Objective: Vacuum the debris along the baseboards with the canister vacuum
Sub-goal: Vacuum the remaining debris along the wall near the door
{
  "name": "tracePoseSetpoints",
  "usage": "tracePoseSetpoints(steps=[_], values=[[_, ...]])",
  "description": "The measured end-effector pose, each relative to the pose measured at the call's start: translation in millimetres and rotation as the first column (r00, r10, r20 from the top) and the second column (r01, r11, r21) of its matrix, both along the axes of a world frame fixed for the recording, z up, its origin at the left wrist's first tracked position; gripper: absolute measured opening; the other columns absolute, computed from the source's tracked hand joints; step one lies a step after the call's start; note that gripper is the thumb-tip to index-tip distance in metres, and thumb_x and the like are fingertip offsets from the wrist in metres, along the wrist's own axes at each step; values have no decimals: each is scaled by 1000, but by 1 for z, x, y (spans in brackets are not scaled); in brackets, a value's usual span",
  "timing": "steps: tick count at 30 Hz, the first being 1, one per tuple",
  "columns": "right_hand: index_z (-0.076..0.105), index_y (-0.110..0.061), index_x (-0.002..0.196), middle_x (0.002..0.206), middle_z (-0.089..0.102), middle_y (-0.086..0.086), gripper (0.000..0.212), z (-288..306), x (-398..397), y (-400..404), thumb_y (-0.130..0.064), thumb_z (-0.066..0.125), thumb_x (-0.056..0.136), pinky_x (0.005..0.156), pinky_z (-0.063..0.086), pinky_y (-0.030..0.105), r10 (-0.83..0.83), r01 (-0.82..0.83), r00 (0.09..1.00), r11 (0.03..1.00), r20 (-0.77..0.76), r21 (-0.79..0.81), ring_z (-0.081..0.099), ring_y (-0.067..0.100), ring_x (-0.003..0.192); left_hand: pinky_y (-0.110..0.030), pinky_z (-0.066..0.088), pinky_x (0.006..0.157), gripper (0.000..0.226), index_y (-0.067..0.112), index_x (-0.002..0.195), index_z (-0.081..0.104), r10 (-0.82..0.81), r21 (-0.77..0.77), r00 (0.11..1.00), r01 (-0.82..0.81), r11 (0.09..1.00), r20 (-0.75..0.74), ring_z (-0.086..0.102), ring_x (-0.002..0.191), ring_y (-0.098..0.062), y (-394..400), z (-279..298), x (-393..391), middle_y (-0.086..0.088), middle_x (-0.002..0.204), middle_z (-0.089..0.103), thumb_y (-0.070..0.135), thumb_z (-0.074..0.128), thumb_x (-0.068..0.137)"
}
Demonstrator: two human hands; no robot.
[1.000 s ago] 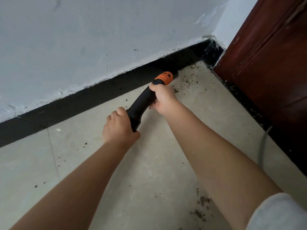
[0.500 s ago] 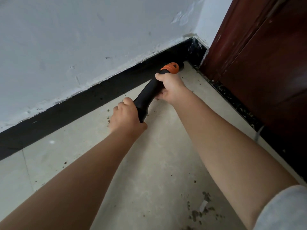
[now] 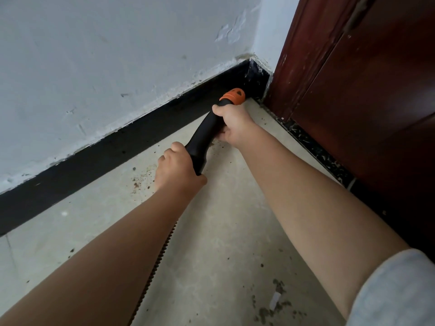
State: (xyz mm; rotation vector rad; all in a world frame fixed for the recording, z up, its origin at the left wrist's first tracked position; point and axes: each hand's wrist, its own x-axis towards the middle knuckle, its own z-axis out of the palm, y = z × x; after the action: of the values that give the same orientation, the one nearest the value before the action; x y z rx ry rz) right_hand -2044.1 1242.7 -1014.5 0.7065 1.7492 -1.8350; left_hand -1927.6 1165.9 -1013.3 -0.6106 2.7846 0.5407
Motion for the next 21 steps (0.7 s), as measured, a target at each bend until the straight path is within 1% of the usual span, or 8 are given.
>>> tracePoseSetpoints(steps=[4,7,8,10,13,15,18,21], values=[[40,-3,133,127,50,15,48,2,0,1,-16,59,91,84,52,47,-11,11,1000,1000,-18,-7,52,36,113,-32,36,73,50,8,95,28,-5,22,1000,5,1000,-4,49,105,-32,-1,4,0,-13,107,48,21,72,73],[42,-1,132,127,52,17,49,0,5,3,-18,60,90,93,48,50,-15,16,1000,999,-21,29,53,37,112,-32,35,70,51,9,93,27,-25,31,1000,24,999,10,47,98,-28,-2,7,4,-7,96,41,22,72,73],[43,-1,132,127,52,17,48,0,8,5,-18,60,90,92,48,51,-15,15,1000,999,-13,30,53,37,111,-32,34,69,50,10,93,27,-31,30,999,30,999,15,45,94,-26,-2,8,7,-6,95,39,22,72,73],[44,-1,129,125,52,16,44,1,13,9,-16,59,91,86,51,48,-16,16,1000,1000,7,11,54,37,110,-31,34,68,49,10,93,28,-47,26,999,46,999,18,44,91,-25,-1,10,13,-6,93,40,22,71,72],[43,0,128,125,49,18,41,1,19,18,-13,58,92,73,52,44,-32,33,999,999,30,-43,53,37,111,-30,34,71,49,10,94,27,-88,30,996,87,996,22,47,98,-28,1,13,20,-7,96,40,22,70,73],[42,-1,130,127,49,19,43,1,24,24,-13,58,92,71,52,44,-63,66,997,996,40,-66,53,37,110,-29,34,72,49,10,96,29,-121,34,992,120,992,21,48,101,-28,4,14,22,-9,101,45,22,71,73],[42,-2,132,129,49,18,45,2,31,33,-12,59,91,69,50,43,-123,126,992,988,36,-91,53,37,110,-28,35,74,53,6,108,36,-153,34,988,152,988,28,48,105,-28,10,16,23,-12,111,49,22,72,73],[41,-3,133,131,46,18,45,5,40,44,-11,58,92,70,48,43,-164,167,986,981,39,-102,51,37,114,-29,35,74,56,5,112,37,-193,22,981,193,981,32,48,106,-28,19,18,28,-13,113,49,23,73,73]])
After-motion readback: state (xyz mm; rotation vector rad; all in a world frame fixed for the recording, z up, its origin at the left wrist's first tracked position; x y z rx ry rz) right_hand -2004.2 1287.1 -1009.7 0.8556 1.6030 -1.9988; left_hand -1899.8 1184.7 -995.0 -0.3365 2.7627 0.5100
